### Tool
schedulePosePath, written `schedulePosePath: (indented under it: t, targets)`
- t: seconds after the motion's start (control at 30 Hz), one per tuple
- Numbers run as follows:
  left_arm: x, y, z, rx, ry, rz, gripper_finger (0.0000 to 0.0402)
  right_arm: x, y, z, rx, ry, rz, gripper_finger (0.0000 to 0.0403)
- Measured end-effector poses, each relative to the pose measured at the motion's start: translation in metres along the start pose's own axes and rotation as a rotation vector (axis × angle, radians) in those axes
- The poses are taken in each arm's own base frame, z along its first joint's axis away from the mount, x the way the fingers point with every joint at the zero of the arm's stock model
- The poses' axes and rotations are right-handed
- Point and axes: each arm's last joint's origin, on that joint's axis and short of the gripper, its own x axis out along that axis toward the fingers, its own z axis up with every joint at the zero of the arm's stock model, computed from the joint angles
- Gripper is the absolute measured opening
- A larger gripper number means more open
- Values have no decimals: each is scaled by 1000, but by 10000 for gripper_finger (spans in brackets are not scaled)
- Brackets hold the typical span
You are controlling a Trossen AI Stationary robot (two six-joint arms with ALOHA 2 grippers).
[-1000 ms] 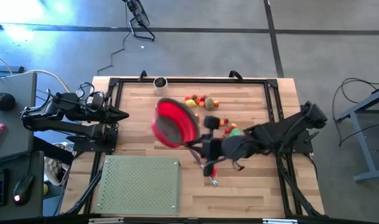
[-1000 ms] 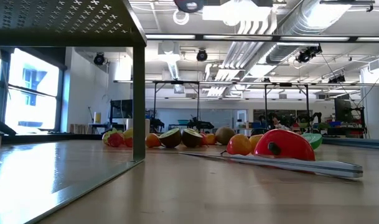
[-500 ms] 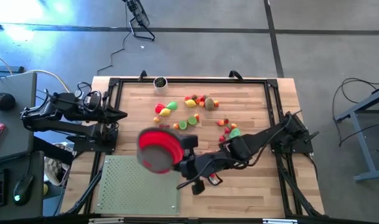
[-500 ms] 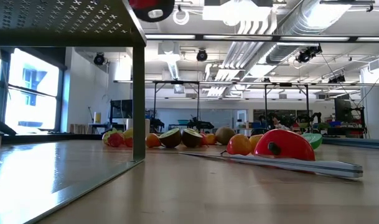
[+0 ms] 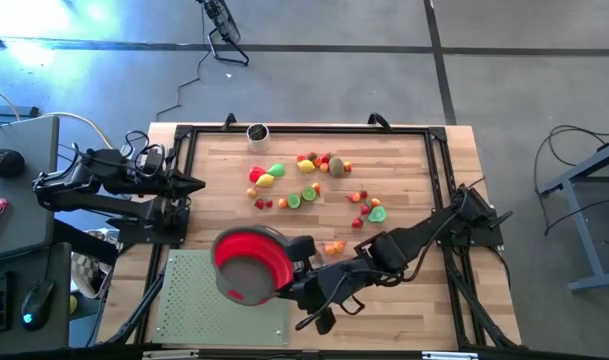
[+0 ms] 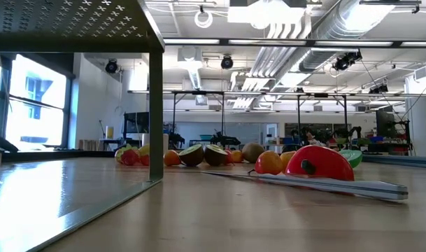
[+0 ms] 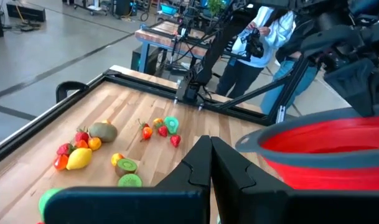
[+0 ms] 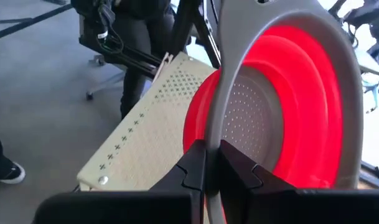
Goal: Pick & Place Fruit
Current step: Put the red strainer bowl on the shelf
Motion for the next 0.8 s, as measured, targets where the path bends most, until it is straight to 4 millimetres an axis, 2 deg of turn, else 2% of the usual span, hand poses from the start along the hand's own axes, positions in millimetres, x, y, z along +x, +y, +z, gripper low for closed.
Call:
schedulePosePath:
  t: [0.33, 0.5, 0.8]
  targets:
    - [0, 0, 0, 3, -2, 13, 0, 16, -14, -12, -244, 64, -34, 16]
    - [0, 1, 0, 4, -3, 25, 0, 24, -13, -17, -401, 85, -9, 16]
    - [0, 1, 0, -25, -5, 28, 0, 37, 7, -26, -536, 96, 103, 16]
